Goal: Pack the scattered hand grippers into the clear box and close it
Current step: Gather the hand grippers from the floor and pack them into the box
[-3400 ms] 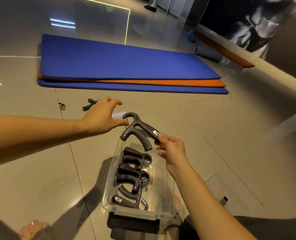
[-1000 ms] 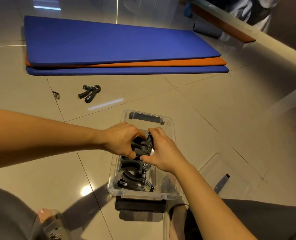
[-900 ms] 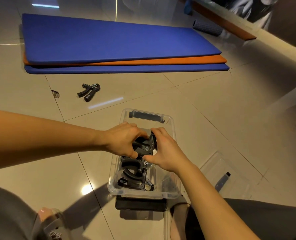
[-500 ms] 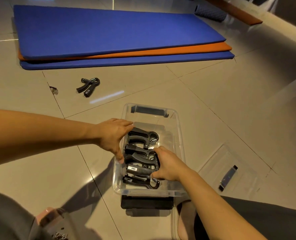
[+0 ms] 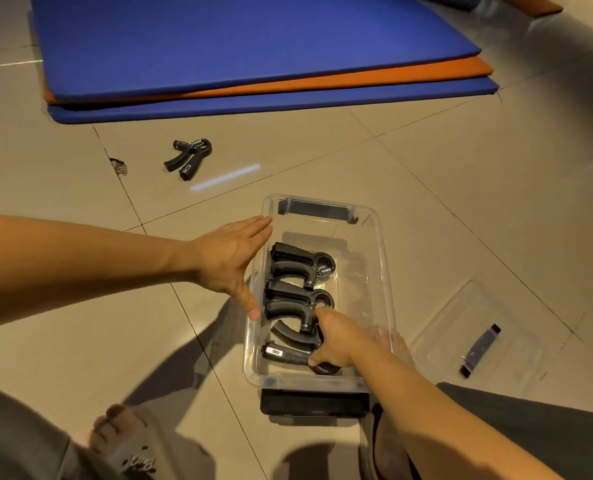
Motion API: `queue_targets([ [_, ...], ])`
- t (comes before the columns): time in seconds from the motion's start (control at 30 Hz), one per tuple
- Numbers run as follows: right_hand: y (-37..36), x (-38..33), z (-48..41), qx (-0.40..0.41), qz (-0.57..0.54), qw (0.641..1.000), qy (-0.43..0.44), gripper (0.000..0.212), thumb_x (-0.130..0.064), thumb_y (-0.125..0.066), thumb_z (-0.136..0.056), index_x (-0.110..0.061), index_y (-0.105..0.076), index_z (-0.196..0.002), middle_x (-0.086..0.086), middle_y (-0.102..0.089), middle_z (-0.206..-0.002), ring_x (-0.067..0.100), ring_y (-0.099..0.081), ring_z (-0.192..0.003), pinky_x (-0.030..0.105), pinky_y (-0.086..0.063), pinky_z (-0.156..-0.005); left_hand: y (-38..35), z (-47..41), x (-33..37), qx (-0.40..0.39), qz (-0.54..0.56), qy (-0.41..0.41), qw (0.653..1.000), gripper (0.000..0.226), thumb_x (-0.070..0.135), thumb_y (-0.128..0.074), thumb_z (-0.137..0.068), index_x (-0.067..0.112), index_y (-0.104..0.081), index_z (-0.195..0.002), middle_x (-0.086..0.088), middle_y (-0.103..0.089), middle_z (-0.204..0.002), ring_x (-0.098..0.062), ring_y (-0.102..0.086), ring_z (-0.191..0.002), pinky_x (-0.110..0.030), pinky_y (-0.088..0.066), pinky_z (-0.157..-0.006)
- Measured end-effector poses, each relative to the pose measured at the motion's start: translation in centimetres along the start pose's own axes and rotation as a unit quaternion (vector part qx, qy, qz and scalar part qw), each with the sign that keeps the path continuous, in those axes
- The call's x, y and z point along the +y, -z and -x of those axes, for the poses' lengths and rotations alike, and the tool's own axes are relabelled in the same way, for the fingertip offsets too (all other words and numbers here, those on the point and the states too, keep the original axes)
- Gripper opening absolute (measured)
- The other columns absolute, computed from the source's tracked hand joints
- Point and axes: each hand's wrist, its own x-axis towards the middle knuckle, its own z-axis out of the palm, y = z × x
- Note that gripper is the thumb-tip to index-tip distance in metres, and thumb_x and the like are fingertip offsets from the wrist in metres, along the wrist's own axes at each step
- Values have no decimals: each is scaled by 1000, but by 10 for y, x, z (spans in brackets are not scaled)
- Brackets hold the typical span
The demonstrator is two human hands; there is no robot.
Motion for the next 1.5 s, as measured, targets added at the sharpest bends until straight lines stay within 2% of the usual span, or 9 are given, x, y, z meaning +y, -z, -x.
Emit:
queue_targets([
  [0.17,-3,2,-5,-1,-64,997,-35,80,-25,-91,-70,-18,-49,-137,5,-60,-134,27,-59,-120,38,-50,-102,-3,5,-10,-3,13,-22,1000,159,97,-60,-48,14,22,-156,-4,31,-162,-17,23,-151,-28,11,-121],
  [0.37,-2,7,-11,-24,-127,988,-86,80,-21,-90,-72,-12,-49,-140,10,-59,-135,28,-60,-119,31,-49,-90,-15,11,-12,29,36,-34,998,156,97,-61,-50,20,27,-154,2,31,-162,-10,23,-149,-22,14,-116],
  [0.47,1,11,-11,-32,-139,985,-98,84,-23,-90,-72,-12,-47,-143,9,-57,-139,28,-56,-124,27,-44,-90,-20,12,-6,38,37,-33,998,155,99,-57,-51,19,28,-154,0,32,-162,-12,23,-150,-25,11,-119],
  [0.63,4,16,-9,-34,-144,983,-109,84,-24,-91,-70,-13,-48,-141,8,-58,-137,24,-59,-113,21,-46,-79,-24,10,5,40,26,-13,999,156,100,-55,-49,15,23,-155,-2,31,-163,-17,20,-151,-28,8,-120],
  [0.83,13,5,3,-31,-123,987,-99,80,-24,-87,-77,-9,-46,-144,11,-54,-143,29,-54,-128,34,-46,-102,-14,11,11,10,5,7,1000,155,96,-60,-52,14,19,-157,-6,24,-165,-21,14,-153,-32,4,-123],
  [0.97,33,-8,19,4,-127,989,-75,72,-20,-85,-78,-12,-50,-141,7,-58,-137,27,-56,-126,34,-46,-101,-8,26,16,21,11,25,999,147,93,-61,-54,20,10,-159,-5,11,-168,-25,3,-154,-33,-1,-120],
  [1.1,61,-31,39,71,-132,988,-33,63,-22,-85,-78,-14,-56,-135,3,-63,-126,20,-61,-113,28,-46,-89,6,55,16,22,-16,77,997,126,87,-63,-63,22,-15,-160,-5,-1,-169,-28,-5,-154,-43,-14,-124],
  [1.33,102,-112,75,234,-122,964,19,41,-23,-74,-88,-11,-64,-125,3,-68,-116,22,-64,-106,35,-53,-91,33,143,3,88,-35,159,983,83,72,-69,-76,24,-51,-141,-4,-38,-155,-23,-37,-139,-42,-39,-111],
  [1.5,103,-197,95,234,-149,956,91,33,-26,-74,-90,-12,-67,-119,4,-68,-113,22,-64,-102,42,-55,-94,37,226,-4,89,-29,243,965,61,62,-70,-81,25,-59,-129,0,-52,-138,-20,-49,-124,-37,-47,-101],
])
